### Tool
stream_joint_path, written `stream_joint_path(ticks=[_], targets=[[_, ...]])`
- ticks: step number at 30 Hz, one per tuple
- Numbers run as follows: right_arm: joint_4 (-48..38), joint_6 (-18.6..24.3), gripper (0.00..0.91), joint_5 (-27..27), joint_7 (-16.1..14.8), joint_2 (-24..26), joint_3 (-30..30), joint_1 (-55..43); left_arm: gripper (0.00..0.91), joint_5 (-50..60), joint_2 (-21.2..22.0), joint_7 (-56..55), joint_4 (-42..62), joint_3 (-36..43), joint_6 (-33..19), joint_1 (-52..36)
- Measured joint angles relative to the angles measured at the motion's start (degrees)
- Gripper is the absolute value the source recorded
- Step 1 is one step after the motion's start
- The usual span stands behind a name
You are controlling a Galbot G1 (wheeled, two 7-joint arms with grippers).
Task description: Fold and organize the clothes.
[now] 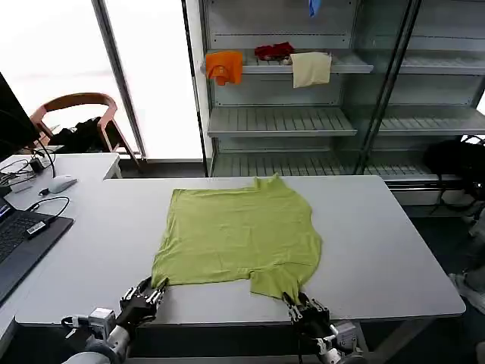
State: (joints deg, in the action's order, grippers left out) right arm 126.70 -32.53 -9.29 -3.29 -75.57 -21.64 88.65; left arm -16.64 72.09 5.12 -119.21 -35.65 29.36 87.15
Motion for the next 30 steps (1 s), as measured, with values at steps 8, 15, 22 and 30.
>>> stream_joint_path(ticks=[8, 15, 22, 30], targets=[[1.8, 0.2, 0.000, -1.1, 0.8, -0.7, -0.8, -0.9, 0.000, -0.5, 0.0, 0.8, -1.5, -1.0, -0.2, -0.4], [2.2, -0.3, 0.000, -1.4, 1.9, -1.7, -0.9, -3.6, 0.000, -1.9, -0.3, 1.6, -2.9, -2.6, 0.4, -1.9], [0.4, -0.5, 0.000, -1.9, 3.1, -2.6, -0.9, -8.8, 0.000, -2.6, 0.2, 1.7, -2.1, -2.6, 1.5, -4.6], [-3.6, -0.7, 0.000, -3.1, 4.3, -3.0, -0.1, -16.3, 0.000, -3.2, 0.5, 1.3, 0.3, -1.8, 2.8, -9.2]])
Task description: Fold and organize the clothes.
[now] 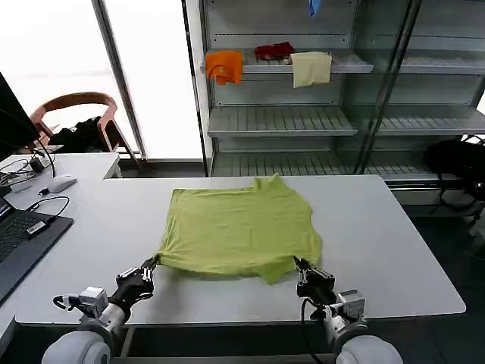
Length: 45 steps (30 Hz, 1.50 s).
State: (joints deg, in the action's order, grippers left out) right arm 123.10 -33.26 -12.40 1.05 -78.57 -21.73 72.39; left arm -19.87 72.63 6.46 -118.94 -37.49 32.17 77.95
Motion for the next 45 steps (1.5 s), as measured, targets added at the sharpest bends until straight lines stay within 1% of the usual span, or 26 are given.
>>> stream_joint_path(ticks=[12, 23, 24, 25, 26, 38, 45], targets=[[-8.9, -0.1, 0.000, -0.4, 0.1, -0.6, 1.8, -10.8, 0.000, 0.4, 0.5, -3.0, 5.2, 2.7, 0.6, -7.4], [-17.0, 0.0, 0.000, 1.3, -1.1, -2.4, 2.1, -18.0, 0.010, 2.4, 0.9, -3.6, 10.2, 4.2, 0.8, -11.9], [-17.7, 0.0, 0.040, 1.5, -1.1, -2.6, 2.0, -18.5, 0.423, 2.6, 1.0, -3.6, 10.5, 4.3, 0.8, -12.2], [-18.2, 0.0, 0.423, 1.6, -1.1, -2.8, 2.0, -18.9, 0.897, 2.8, 1.1, -3.6, 10.8, 4.3, 0.8, -12.5], [-18.8, 0.0, 0.907, 1.8, -1.1, -2.9, 2.0, -19.3, 0.907, 3.0, 1.2, -3.6, 11.1, 4.5, 0.8, -12.8], [-25.8, 0.5, 0.907, 3.1, -0.4, -5.5, 1.3, -25.2, 0.907, 4.8, 0.8, -4.3, 12.9, 5.3, 0.8, -16.6], [-26.9, 0.2, 0.907, 3.3, -0.2, -4.8, 0.6, -26.7, 0.907, 4.7, 0.4, -4.5, 12.4, 5.2, 0.8, -17.2]])
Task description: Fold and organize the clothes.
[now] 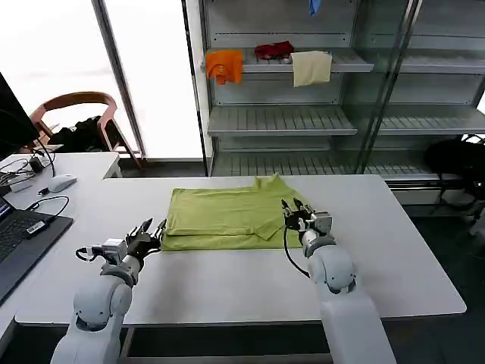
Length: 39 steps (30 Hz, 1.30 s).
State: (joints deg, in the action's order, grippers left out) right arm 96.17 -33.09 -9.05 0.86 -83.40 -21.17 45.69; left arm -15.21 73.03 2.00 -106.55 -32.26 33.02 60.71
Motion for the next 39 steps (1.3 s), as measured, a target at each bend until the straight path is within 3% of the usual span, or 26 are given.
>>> stream_joint_path(ticks=[21, 25, 27, 28, 29, 30, 31, 33, 35, 39], targets=[[5.9, -0.1, 0.907, 0.6, -3.0, 5.6, -4.2, 11.7, 0.907, -0.4, -0.1, 0.8, -0.7, 0.9, 0.2, 3.8], [5.8, -0.1, 0.796, 0.8, -3.4, 5.8, -4.5, 13.1, 0.907, -0.2, -0.1, 1.0, -0.2, 0.6, 0.2, 4.0], [5.8, 0.0, 0.645, 0.8, -3.6, 6.1, -4.5, 13.7, 0.897, -0.1, -0.1, 1.0, 0.1, 0.5, 0.2, 4.1], [5.7, 0.0, 0.353, 0.9, -3.6, 6.1, -4.5, 14.0, 0.856, 0.0, -0.1, 1.0, 0.3, 0.4, 0.2, 4.1], [5.6, 0.0, 0.252, 0.9, -3.7, 6.1, -4.6, 14.2, 0.846, 0.1, -0.1, 1.1, 0.5, 0.4, 0.2, 4.2], [5.6, 0.0, 0.071, 1.0, -3.8, 6.1, -4.6, 14.5, 0.776, 0.1, -0.1, 1.1, 0.7, 0.4, 0.2, 4.2], [5.5, 0.0, 0.000, 1.0, -4.0, 6.1, -4.6, 14.6, 0.715, 0.2, 0.0, 1.3, 0.9, 0.4, 0.2, 4.3], [5.5, 0.0, 0.000, 1.1, -4.2, 6.1, -4.7, 14.9, 0.181, 0.4, 0.2, 1.3, 1.3, 0.4, 0.2, 4.3], [5.7, 0.0, 0.000, 1.2, -4.5, 6.1, -4.7, 15.1, 0.020, 0.7, 0.3, 1.5, 1.7, 0.5, 0.2, 4.3], [6.0, 0.0, 0.000, 1.4, -4.7, 6.2, -4.7, 15.3, 0.010, 1.2, 0.3, 2.0, 2.3, 0.8, 0.2, 4.5]])
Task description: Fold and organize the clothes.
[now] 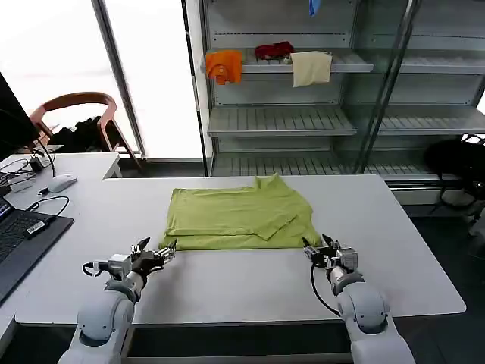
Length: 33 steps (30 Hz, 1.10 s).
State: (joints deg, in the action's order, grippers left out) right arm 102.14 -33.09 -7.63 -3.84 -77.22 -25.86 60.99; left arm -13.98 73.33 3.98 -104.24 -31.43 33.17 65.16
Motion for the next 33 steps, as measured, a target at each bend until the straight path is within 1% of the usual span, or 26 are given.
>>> stream_joint_path(ticks=[16, 22, 28, 33], targets=[[1.6, -0.1, 0.000, -0.3, -0.2, 0.2, 0.3, 0.3, 0.000, 0.5, -0.4, 1.4, 1.5, 0.3, -0.1, 0.1], [3.2, -0.2, 0.000, -1.2, 0.4, 0.0, 0.3, 1.5, 0.000, 0.5, -0.7, 2.1, 1.0, -0.1, -0.4, 0.7], [7.8, -0.3, 0.000, -1.5, 1.6, -0.3, 1.0, 5.3, 0.000, -0.3, -1.5, 2.9, -1.6, -1.8, -0.3, 3.1], [12.9, -0.4, 0.000, -1.0, 3.0, -0.4, 2.0, 10.3, 0.000, -1.9, -2.5, 3.3, -6.3, -4.3, -0.1, 7.9]])
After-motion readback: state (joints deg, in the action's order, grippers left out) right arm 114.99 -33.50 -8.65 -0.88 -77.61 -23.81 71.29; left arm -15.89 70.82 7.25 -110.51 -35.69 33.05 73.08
